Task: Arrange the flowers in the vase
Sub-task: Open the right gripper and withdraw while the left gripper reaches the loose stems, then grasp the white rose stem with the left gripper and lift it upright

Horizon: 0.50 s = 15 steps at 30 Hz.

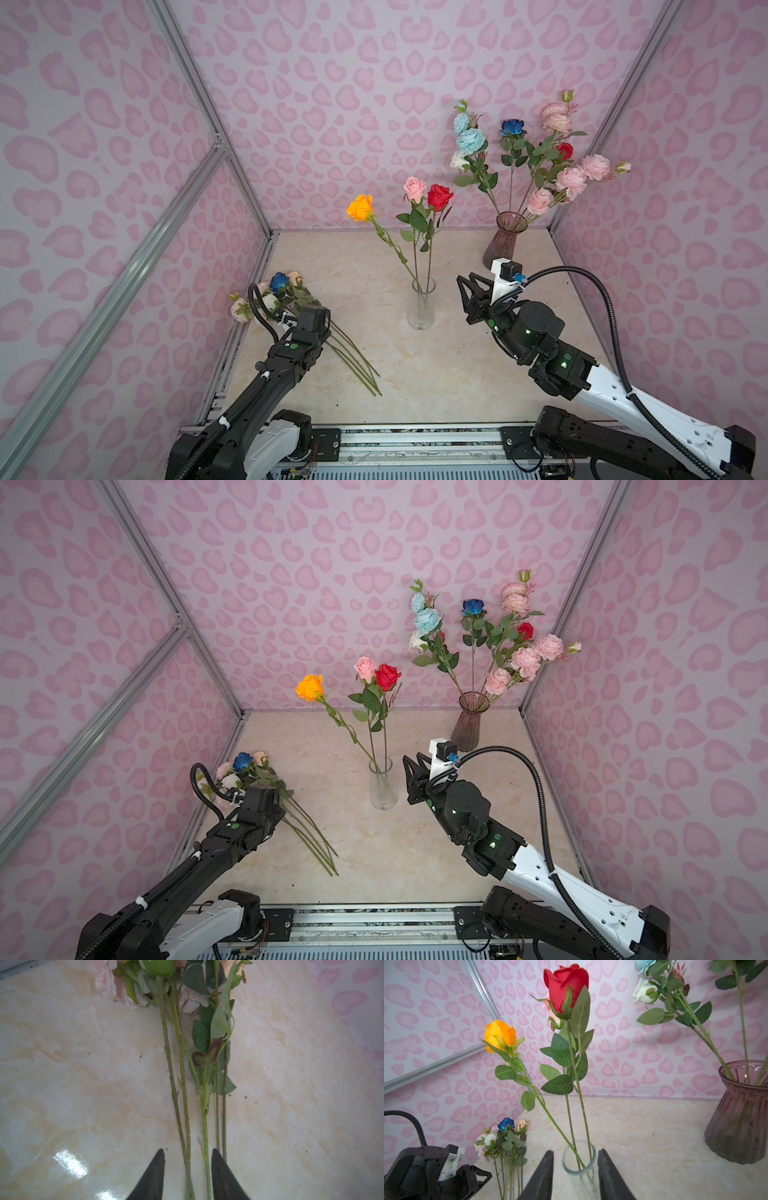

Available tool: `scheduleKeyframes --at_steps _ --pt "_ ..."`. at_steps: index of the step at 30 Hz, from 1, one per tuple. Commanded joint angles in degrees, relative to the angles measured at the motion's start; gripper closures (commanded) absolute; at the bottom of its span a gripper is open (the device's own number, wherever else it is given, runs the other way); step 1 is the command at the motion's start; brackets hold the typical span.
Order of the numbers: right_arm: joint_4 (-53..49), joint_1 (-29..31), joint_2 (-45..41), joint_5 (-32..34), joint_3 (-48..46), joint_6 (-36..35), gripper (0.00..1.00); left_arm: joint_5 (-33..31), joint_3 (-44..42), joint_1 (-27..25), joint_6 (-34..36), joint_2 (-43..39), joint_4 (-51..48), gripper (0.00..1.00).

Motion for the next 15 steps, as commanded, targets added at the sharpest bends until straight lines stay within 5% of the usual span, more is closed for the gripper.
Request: scheduleKeyframes --at_steps 1,5,6,15 --pt "-0.3 0.1 -0.6 0.4 -0.7 1.2 0.64 5.2 1.6 3.7 -1.9 3.3 1.0 0.62" --pt "-0.2 0.1 -1.3 0.1 -1.4 1.5 0.64 12.9 3.9 8.1 -0.9 10.3 1.8 0.63" --pt "-0.3 0.0 -1.5 0.1 -1.5 1.5 0.64 14.7 4.4 9.0 -0.7 12.1 2.2 0.7" --pt "-1.0 0.1 -3.3 1.6 -2.7 1.0 0.64 14.4 5.7 10.1 -0.2 19.3 4.5 0.74"
